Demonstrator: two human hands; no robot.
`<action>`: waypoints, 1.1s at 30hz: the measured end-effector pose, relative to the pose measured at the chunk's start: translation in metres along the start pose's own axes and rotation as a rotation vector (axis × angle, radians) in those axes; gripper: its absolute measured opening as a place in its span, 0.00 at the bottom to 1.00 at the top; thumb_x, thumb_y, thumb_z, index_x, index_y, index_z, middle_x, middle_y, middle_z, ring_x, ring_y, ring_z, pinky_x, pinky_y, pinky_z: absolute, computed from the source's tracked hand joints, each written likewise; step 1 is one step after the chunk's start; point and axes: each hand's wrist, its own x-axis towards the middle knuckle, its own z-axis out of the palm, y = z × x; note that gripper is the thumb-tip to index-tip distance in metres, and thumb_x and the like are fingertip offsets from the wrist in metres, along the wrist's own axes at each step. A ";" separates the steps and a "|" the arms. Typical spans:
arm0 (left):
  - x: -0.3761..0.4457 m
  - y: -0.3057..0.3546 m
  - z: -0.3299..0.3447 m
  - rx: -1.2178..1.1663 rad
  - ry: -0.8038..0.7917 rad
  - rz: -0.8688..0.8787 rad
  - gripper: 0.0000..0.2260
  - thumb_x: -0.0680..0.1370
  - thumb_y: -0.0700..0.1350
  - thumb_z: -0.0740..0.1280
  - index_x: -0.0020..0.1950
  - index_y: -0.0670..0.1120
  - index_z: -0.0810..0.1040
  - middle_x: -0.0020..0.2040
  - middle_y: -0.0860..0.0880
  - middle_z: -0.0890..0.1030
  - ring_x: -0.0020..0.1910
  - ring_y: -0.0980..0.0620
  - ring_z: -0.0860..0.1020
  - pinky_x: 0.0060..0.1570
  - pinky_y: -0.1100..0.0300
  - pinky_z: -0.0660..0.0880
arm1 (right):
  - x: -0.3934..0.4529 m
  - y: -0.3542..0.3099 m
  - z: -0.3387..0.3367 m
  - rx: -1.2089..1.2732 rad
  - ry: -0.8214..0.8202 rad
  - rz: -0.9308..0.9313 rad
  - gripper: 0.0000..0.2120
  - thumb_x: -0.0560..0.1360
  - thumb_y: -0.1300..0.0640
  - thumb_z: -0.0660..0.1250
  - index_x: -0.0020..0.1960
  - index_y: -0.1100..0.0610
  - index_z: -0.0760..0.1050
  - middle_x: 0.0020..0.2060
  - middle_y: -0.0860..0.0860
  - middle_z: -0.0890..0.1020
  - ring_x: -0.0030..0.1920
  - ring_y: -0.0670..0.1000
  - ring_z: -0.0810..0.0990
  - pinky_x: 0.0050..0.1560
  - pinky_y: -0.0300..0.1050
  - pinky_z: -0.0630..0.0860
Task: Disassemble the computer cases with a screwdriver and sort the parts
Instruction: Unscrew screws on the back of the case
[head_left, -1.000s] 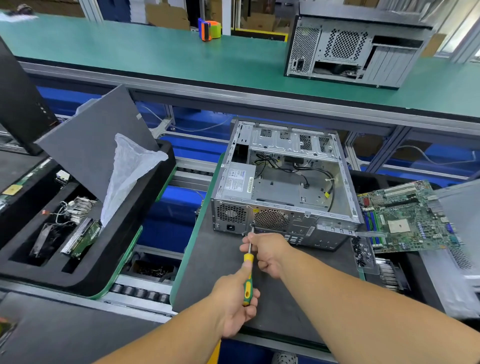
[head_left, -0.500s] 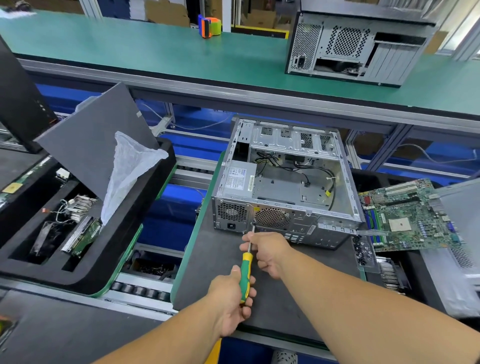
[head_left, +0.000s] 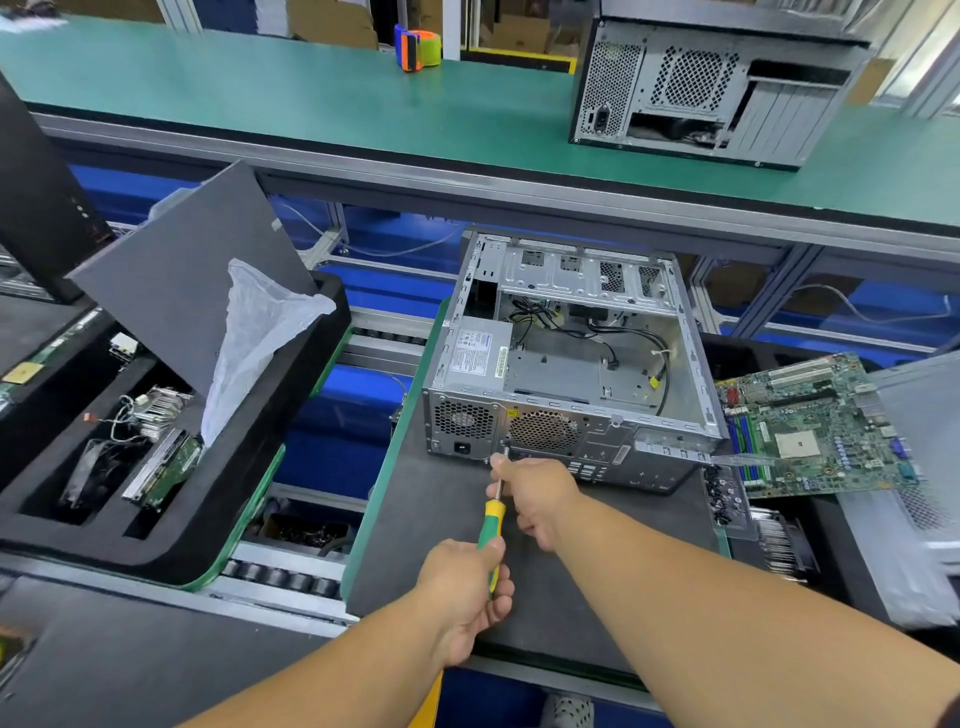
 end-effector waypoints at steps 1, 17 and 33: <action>0.000 0.001 0.001 -0.006 0.007 -0.007 0.09 0.85 0.47 0.65 0.60 0.43 0.76 0.45 0.41 0.80 0.36 0.50 0.78 0.31 0.60 0.78 | 0.000 0.000 -0.003 0.011 -0.049 0.039 0.13 0.82 0.49 0.67 0.52 0.59 0.81 0.40 0.55 0.87 0.17 0.44 0.62 0.21 0.35 0.55; -0.002 0.000 0.002 0.029 0.017 0.086 0.08 0.83 0.44 0.68 0.59 0.41 0.77 0.44 0.42 0.80 0.36 0.51 0.77 0.34 0.59 0.77 | 0.007 0.005 -0.004 -0.012 0.014 -0.024 0.11 0.75 0.52 0.76 0.43 0.56 0.77 0.38 0.55 0.84 0.16 0.43 0.62 0.18 0.35 0.56; -0.007 0.000 0.001 0.016 -0.023 0.079 0.09 0.85 0.45 0.64 0.62 0.41 0.74 0.47 0.40 0.78 0.38 0.49 0.76 0.35 0.57 0.78 | 0.011 0.009 0.001 0.082 -0.018 0.031 0.14 0.76 0.49 0.75 0.48 0.55 0.74 0.36 0.54 0.82 0.21 0.46 0.63 0.21 0.36 0.55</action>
